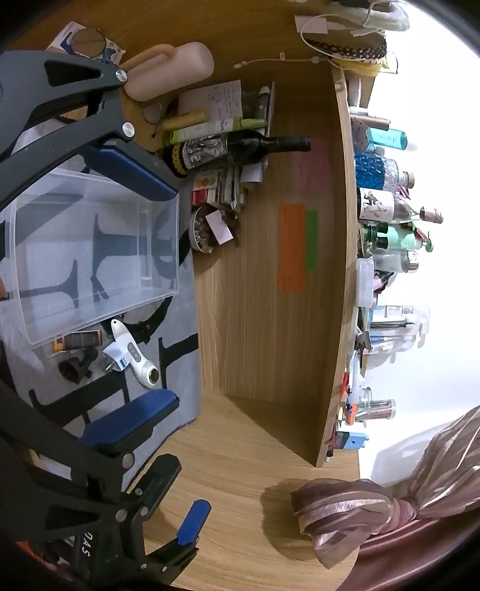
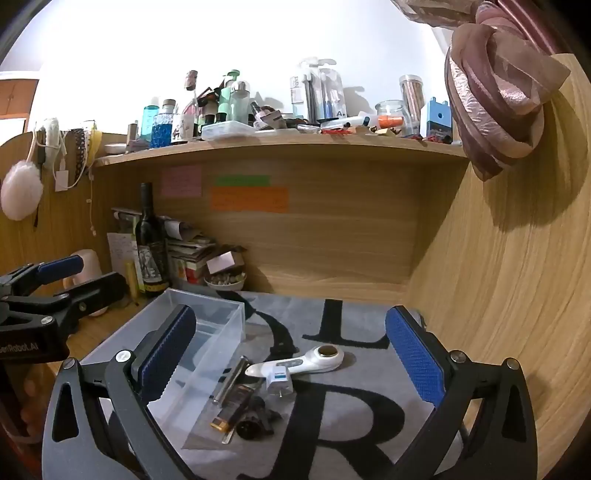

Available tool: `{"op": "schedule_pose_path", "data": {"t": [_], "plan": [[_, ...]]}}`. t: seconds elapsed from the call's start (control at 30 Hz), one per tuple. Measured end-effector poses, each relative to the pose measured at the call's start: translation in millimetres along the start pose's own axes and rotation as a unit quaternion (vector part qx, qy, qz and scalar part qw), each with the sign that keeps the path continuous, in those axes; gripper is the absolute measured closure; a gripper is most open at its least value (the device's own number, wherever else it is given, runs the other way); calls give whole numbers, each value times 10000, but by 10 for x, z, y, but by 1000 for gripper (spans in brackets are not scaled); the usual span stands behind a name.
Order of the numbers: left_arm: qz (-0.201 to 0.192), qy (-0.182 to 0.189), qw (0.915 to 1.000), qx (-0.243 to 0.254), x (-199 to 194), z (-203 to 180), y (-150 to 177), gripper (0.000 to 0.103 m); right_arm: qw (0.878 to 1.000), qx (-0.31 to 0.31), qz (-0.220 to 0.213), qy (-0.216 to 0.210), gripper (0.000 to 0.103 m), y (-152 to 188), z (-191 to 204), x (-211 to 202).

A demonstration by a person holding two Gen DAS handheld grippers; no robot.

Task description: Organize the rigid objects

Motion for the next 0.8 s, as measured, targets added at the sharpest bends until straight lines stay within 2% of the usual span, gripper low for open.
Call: {"op": "schedule_pose_path", "data": {"t": [0.8], "plan": [[-1, 6, 10000, -4, 48, 46, 64, 0, 10000, -42, 76, -23, 0, -15, 36, 65]]}}
Point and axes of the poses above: each gripper's, at about its wrist camera, not at the fingertips, and x roughly the way its jaws point, z to its left, y to its underside, the point moved 2 cm from there along x, roughly the way its jaws point
